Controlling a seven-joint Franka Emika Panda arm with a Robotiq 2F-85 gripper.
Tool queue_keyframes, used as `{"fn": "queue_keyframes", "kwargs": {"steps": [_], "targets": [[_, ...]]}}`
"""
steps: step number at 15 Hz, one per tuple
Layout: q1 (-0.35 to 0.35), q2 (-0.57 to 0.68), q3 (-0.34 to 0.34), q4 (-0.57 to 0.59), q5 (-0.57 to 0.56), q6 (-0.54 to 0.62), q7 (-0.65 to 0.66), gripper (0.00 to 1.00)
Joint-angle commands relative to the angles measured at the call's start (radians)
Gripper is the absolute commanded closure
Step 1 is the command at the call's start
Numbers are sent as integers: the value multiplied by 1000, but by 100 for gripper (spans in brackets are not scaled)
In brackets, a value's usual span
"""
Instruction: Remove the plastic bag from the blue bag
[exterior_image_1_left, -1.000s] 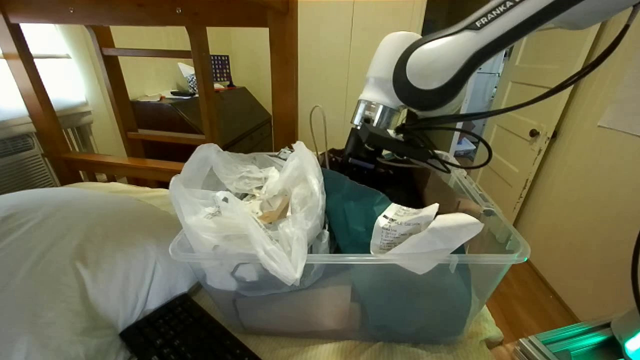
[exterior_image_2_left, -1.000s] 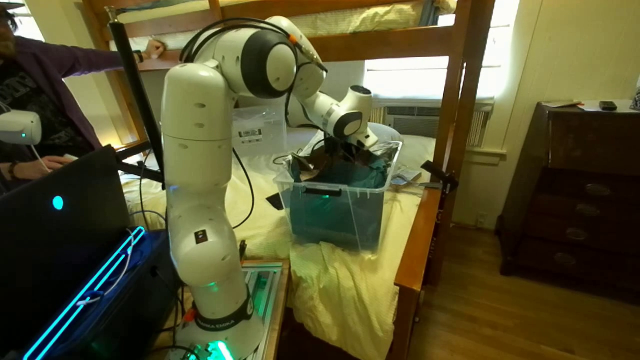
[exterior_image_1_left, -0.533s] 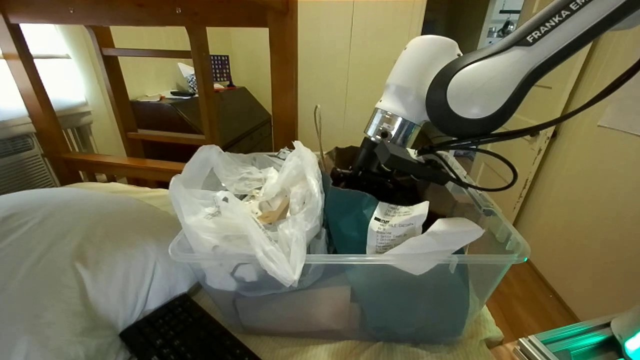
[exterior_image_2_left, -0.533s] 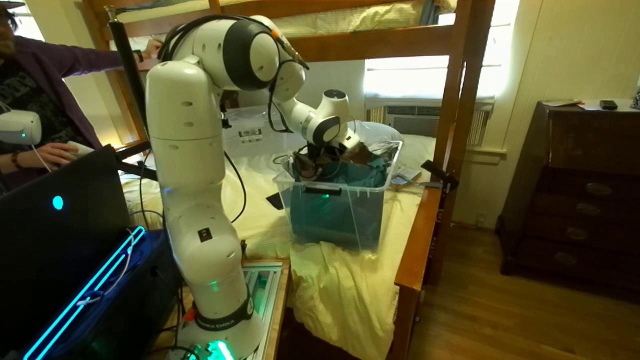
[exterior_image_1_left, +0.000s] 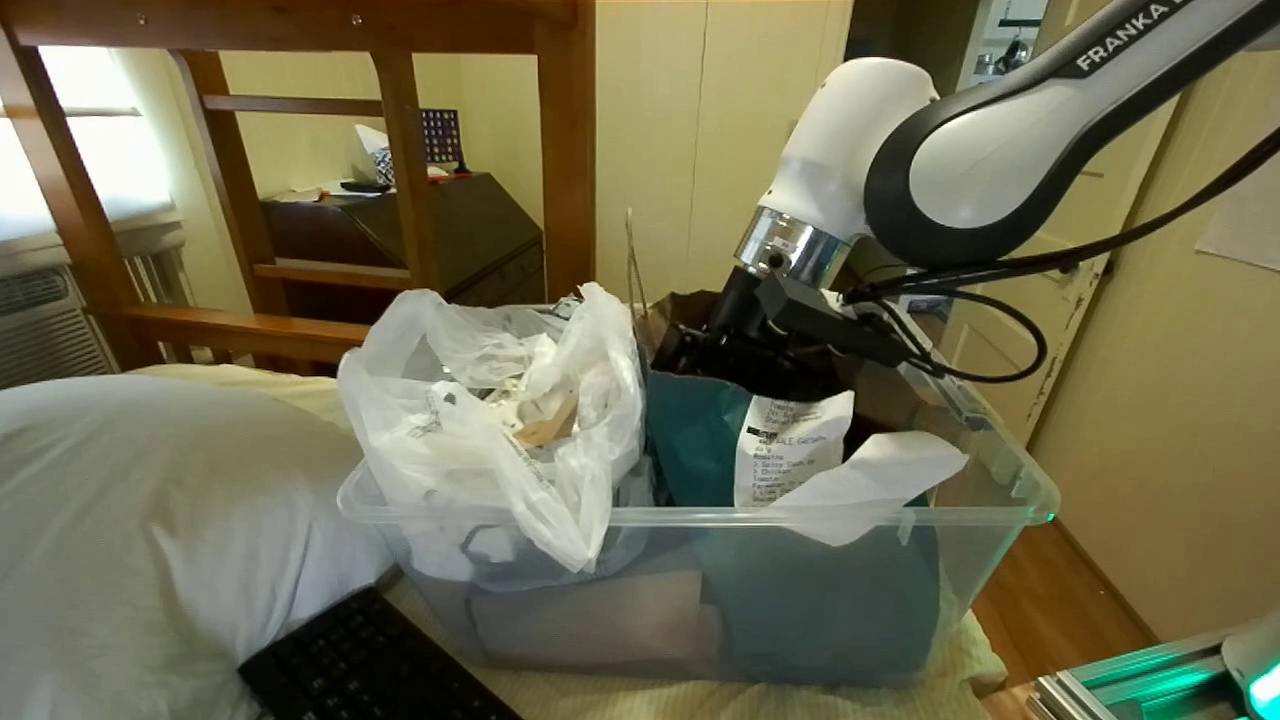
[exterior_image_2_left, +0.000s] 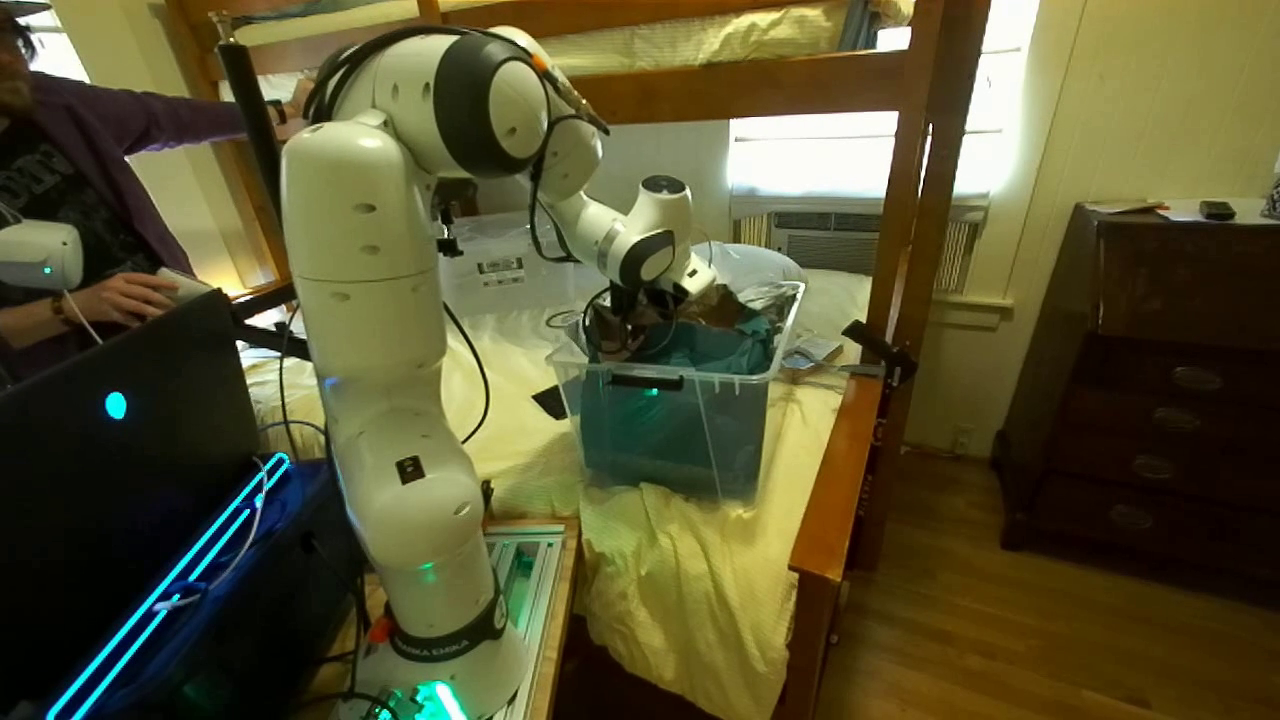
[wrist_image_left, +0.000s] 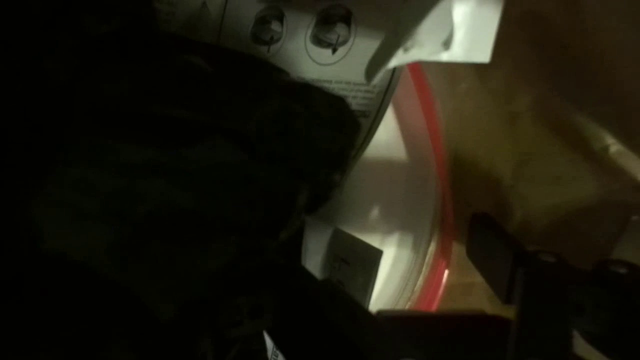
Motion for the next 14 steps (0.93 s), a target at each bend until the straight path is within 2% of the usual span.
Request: {"fn": "queue_keyframes", "kwargs": {"steps": [1, 5, 6, 10, 14], "targets": [[-7, -28, 9, -31, 51, 37, 1, 14], [-13, -14, 4, -33, 59, 55, -2, 26], [-14, -8, 2, -35, 54, 62, 2, 38], [-20, -2, -5, -43, 41, 85, 5, 69], [-25, 3, 2, -30, 58, 91, -21, 80]]}}
